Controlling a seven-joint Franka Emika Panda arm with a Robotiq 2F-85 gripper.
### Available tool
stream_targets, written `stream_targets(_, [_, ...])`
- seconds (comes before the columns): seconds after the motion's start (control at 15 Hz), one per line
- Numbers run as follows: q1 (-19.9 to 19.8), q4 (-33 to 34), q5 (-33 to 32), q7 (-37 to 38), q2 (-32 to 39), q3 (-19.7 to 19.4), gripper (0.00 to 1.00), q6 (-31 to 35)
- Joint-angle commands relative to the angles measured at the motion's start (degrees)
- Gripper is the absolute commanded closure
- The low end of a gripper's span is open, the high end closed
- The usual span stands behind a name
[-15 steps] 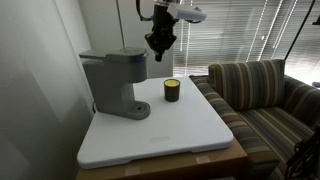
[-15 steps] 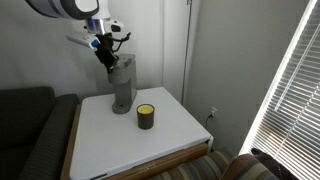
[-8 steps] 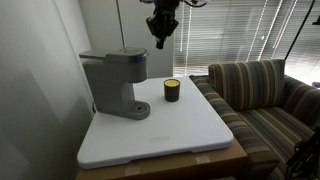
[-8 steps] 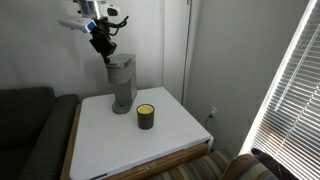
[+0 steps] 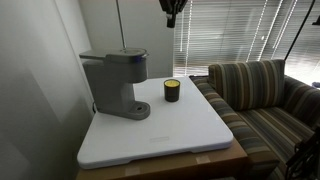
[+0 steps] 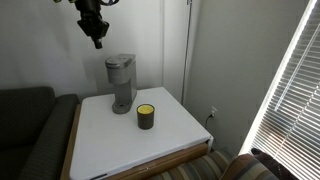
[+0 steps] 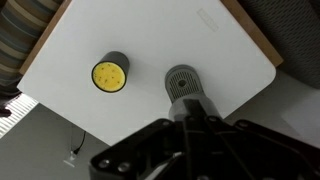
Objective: Close the coffeemaker
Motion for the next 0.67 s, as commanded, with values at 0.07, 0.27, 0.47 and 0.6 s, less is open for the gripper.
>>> stream_targets(0.07, [-0.6,0.5,-0.4,-2.3,-0.8,0.1,1.00,-2.5])
stream_targets(0.27, [-0.5,0.7,-0.6,-2.4,-0.6,0.2,0.72,-2.5])
stream_targets(0.47, [-0.5,0.8,-0.4,-2.5,-0.5,0.2,0.53,-2.3])
stream_targets(0.6, [-0.5,1.0,-0.1,-2.3,-0.4,0.3,0.37,-2.3])
